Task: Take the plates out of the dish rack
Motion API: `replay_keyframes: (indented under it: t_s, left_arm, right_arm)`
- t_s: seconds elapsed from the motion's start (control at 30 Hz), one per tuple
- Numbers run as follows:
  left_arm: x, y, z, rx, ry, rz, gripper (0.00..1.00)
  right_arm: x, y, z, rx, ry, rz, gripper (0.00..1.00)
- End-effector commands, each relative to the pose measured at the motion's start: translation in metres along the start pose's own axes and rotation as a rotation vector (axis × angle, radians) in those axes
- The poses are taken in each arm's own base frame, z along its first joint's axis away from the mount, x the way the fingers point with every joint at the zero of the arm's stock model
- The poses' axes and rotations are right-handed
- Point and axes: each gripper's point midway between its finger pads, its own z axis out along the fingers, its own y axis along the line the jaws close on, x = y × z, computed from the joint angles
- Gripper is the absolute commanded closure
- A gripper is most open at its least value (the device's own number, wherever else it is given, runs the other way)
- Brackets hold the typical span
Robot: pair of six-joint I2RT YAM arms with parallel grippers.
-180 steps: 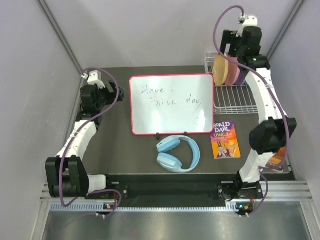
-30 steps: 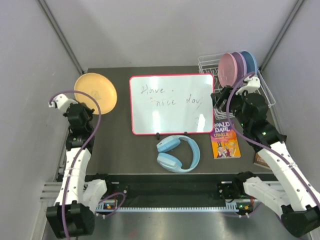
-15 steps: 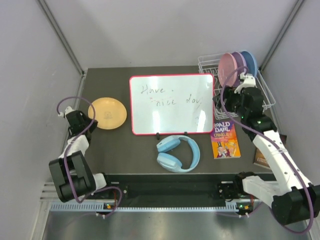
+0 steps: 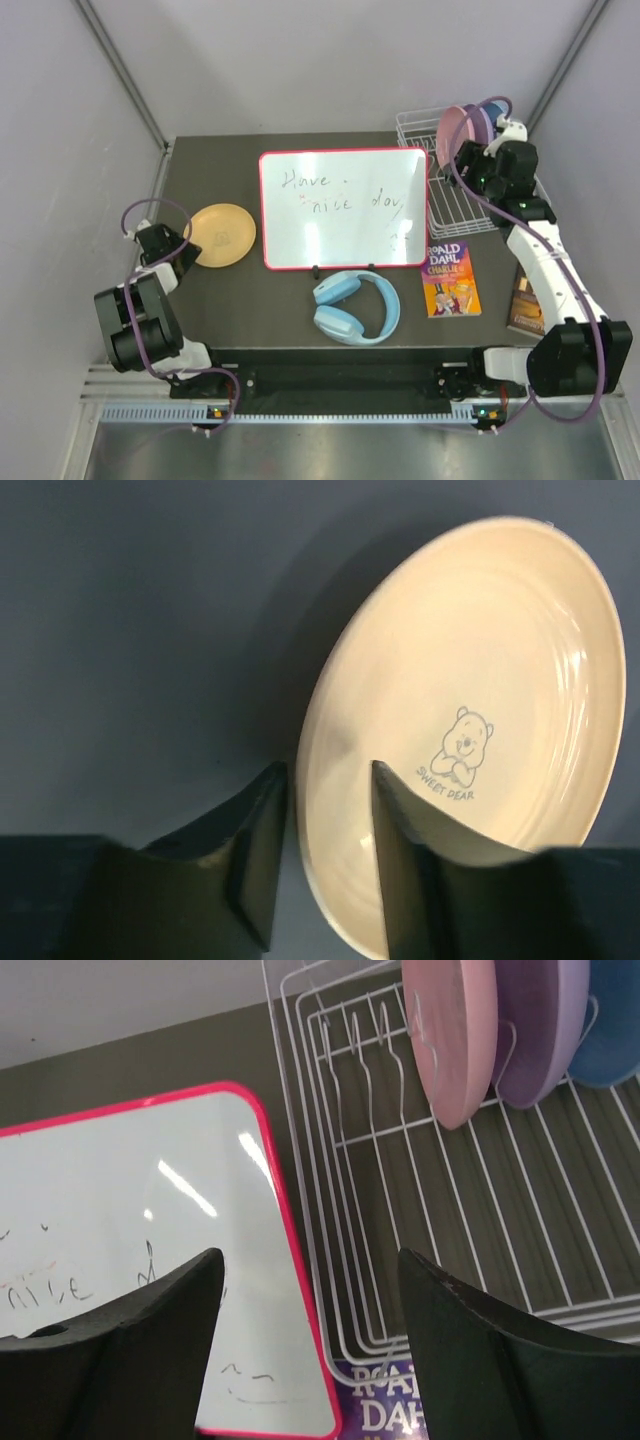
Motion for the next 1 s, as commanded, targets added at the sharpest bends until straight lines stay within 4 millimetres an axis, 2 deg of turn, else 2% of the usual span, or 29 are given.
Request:
replay_keyframes:
  t_s: [0.0,0.03,0.07,0.1,0.23,0.3,0.37,0.47,0.53,0.57,0.7,0.87,0.97]
  left_arm:
    - [-0.033,-0.001,0.000,-0.045,-0.088,0.005,0.50]
    - [-0.035,0.001,0.000,-0.062,-0.094,0.006,0.41]
    - [-0.038,0.003,-0.002,-0.077,-0.103,0.001,0.39]
    - [-0.042,0.002,-0.004,-0.084,-0.113,0.003,0.31]
    - [-0.054,0.008,-0.014,-0.137,-0.164,-0.010,0.29]
    - [-0.066,-0.002,-0.024,-0.109,-0.204,-0.010,0.28]
    - [-0.081,-0.016,-0.039,-0.063,-0.258,0.023,0.28]
    - [-0.102,-0.041,-0.062,0.020,-0.325,0.060,0.27]
    - [-0.108,-0.071,-0.077,0.159,-0.341,0.096,0.27]
    - [-0.104,-0.096,-0.085,0.292,-0.313,0.119,0.27]
    - [-0.093,-0.145,-0.107,0.561,-0.251,0.126,0.27]
    - [-0.090,-0.156,-0.117,0.609,-0.247,0.161,0.26]
    - [-0.088,-0.157,-0.117,0.616,-0.238,0.157,0.26]
  right_arm:
    - [-0.058,0.003,0.007,0.003,-0.145,-0.040,0.30]
    - [-0.062,0.003,0.009,0.006,-0.154,-0.048,0.30]
    - [-0.064,0.001,0.011,0.013,-0.154,-0.056,0.30]
    - [-0.069,0.001,0.017,0.020,-0.155,-0.074,0.29]
    - [-0.080,-0.017,0.033,0.108,-0.152,-0.120,0.30]
    - [-0.085,-0.025,0.047,0.141,-0.141,-0.160,0.30]
    - [-0.089,-0.035,0.058,0.187,-0.144,-0.186,0.30]
    - [-0.091,-0.049,0.091,0.243,-0.116,-0.263,0.30]
    - [-0.090,-0.056,0.105,0.263,-0.088,-0.305,0.31]
    - [-0.088,-0.060,0.120,0.272,-0.070,-0.332,0.31]
    - [-0.082,-0.075,0.151,0.315,-0.039,-0.393,0.35]
    - [-0.070,-0.096,0.176,0.391,-0.013,-0.454,0.39]
    - [-0.060,-0.104,0.186,0.415,0.005,-0.464,0.49]
